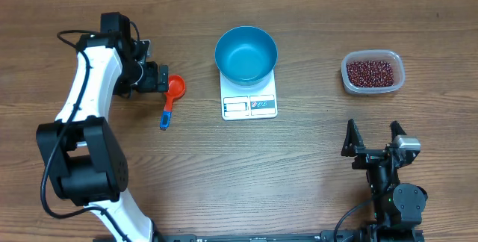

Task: Scoop item into bowl and weigh 150g on scale
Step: 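Lower the left gripper toward the red scoop's cup rim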

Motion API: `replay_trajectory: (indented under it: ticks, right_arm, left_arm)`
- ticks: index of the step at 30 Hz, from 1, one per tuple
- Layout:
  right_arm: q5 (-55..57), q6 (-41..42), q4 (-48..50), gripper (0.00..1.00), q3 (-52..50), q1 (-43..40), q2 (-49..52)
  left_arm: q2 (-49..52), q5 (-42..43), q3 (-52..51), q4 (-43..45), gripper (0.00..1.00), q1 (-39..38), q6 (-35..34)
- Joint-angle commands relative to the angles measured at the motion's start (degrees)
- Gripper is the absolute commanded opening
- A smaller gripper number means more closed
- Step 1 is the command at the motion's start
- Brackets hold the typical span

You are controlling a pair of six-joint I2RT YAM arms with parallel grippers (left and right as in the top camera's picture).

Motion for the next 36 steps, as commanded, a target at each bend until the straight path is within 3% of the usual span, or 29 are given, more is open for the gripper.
replay_trajectory:
  ticks: [1, 29, 36]
  right_arm:
    - [0.52, 0.24, 0.35, 1.0, -0.61, 0.28, -0.57]
    - [0.52, 0.24, 0.35, 1.0, -0.61, 0.28, -0.57]
    - [0.52, 0.24, 0.35, 1.0, -0.61, 0.28, -0.57]
  left_arm:
    - [1.81, -0.35, 1.27, 0.5, 0.99, 0.15, 0.5]
    - [2.43, -0.35, 1.27, 3.5, 1.0, -0.59, 0.33]
    - [2.43, -0.13, 1.27, 4.15, 1.0, -0.59, 4.76]
